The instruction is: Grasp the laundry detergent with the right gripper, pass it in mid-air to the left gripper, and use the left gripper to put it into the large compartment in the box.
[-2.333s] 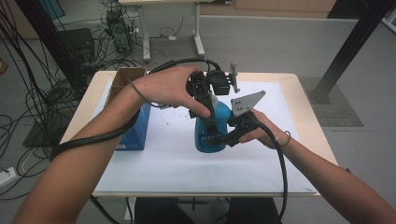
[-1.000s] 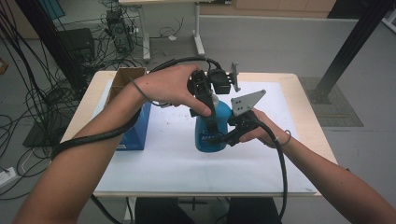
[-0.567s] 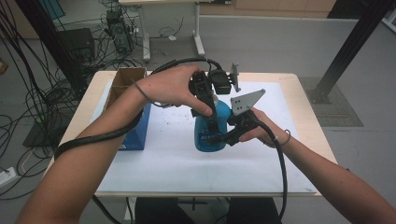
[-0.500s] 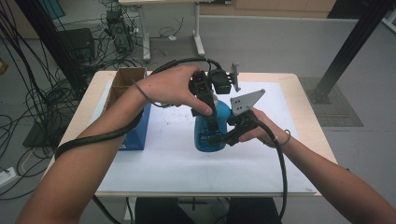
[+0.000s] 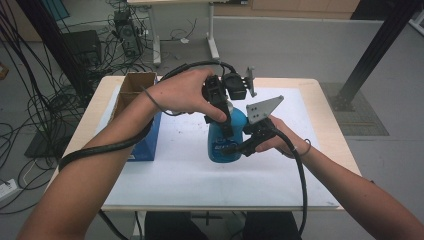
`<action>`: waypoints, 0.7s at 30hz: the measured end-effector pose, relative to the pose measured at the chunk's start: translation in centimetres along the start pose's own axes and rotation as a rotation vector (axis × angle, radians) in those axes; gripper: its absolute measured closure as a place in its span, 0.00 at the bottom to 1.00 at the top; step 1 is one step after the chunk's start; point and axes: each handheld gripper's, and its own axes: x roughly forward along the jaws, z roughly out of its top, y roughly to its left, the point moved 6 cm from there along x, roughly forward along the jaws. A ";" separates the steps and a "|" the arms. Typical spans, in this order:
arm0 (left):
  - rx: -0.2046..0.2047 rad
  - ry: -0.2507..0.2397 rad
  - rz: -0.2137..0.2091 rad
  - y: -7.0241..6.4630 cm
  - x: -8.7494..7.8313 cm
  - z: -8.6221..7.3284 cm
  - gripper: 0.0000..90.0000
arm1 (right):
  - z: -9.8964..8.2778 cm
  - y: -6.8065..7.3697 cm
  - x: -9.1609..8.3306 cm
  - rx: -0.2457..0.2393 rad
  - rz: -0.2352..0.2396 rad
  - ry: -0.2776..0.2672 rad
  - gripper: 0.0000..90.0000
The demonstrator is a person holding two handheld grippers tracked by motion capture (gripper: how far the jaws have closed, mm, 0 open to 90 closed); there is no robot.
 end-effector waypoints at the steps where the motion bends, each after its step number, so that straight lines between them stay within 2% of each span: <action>1: -0.005 -0.003 -0.001 -0.1 0.0 0.0 0.41 | 0.0 0.0 0.0 -0.001 0.000 0.000 0.47; 21: -0.010 -0.007 -0.002 -0.1 0.0 -0.1 0.41 | 0.1 0.1 0.1 -0.002 0.003 0.004 0.47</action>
